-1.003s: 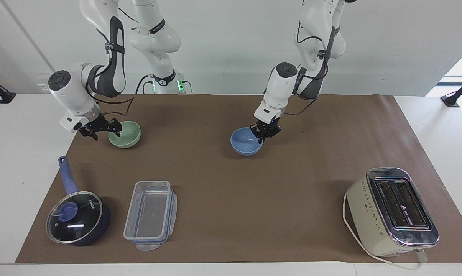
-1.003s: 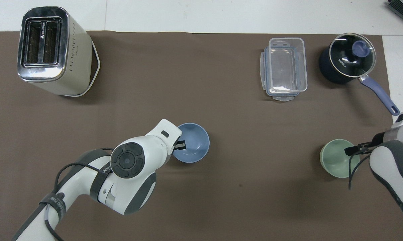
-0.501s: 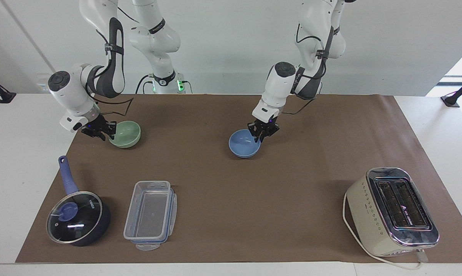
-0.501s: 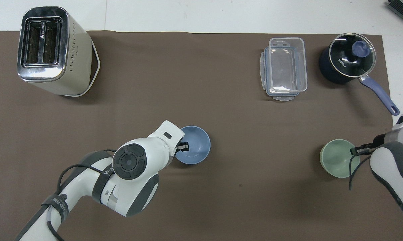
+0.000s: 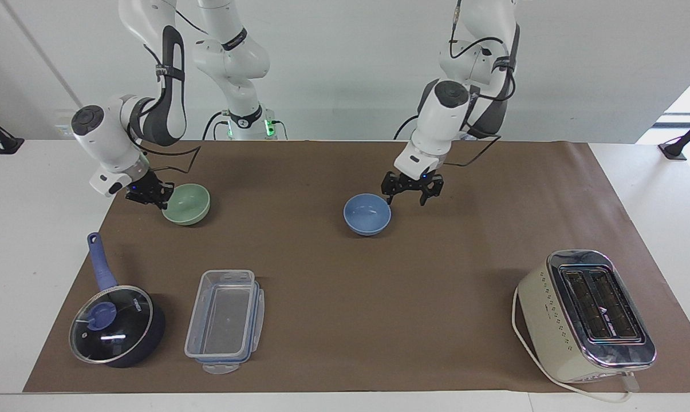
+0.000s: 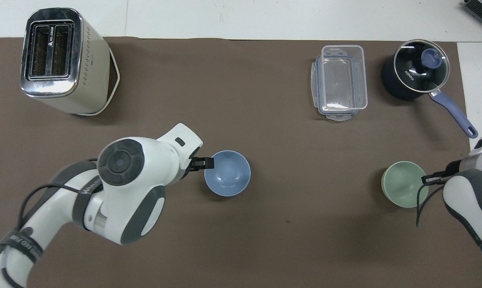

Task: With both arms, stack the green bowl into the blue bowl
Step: 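Release the blue bowl with the left gripper while the right gripper grasps the green bowl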

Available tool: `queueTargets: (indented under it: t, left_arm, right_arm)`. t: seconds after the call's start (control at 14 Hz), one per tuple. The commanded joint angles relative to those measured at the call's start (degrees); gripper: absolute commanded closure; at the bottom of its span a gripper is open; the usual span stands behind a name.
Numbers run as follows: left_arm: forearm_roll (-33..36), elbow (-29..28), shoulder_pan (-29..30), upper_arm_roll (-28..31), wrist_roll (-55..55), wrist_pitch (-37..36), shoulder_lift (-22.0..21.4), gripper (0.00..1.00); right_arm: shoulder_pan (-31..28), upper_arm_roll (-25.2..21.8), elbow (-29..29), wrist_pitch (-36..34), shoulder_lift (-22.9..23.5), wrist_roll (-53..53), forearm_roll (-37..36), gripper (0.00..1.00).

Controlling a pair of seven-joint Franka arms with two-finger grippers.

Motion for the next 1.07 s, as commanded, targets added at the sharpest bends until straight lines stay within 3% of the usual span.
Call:
queueTargets:
  t: [0.0,0.29,0.57,1.0]
  left_arm:
    - [-0.1,2.4,6.6,-0.3,10.2,-8.2,-4.9,0.0]
    - [0.5,13.7,15.1,-0.3,21.7,-21.8,-3.9,0.0]
    - [3.1,23.1,20.2,-0.3,24.5,-30.1,-3.3,0.0]
    - [5.5,29.2,22.6,-0.3,28.1,-36.6,-1.4,0.0]
  right_arm:
    - [-0.6,0.5,2.2,-1.4,-0.5,-2.1,1.6,1.0]
    - [-0.3,0.9,9.9,-10.6,-1.3,-5.6,5.9,1.0]
    - [0.6,1.6,15.8,-19.2,-1.7,-5.1,8.7,1.0]
    - [10.9,3.0,23.2,-26.6,-1.6,11.8,7.7,1.0]
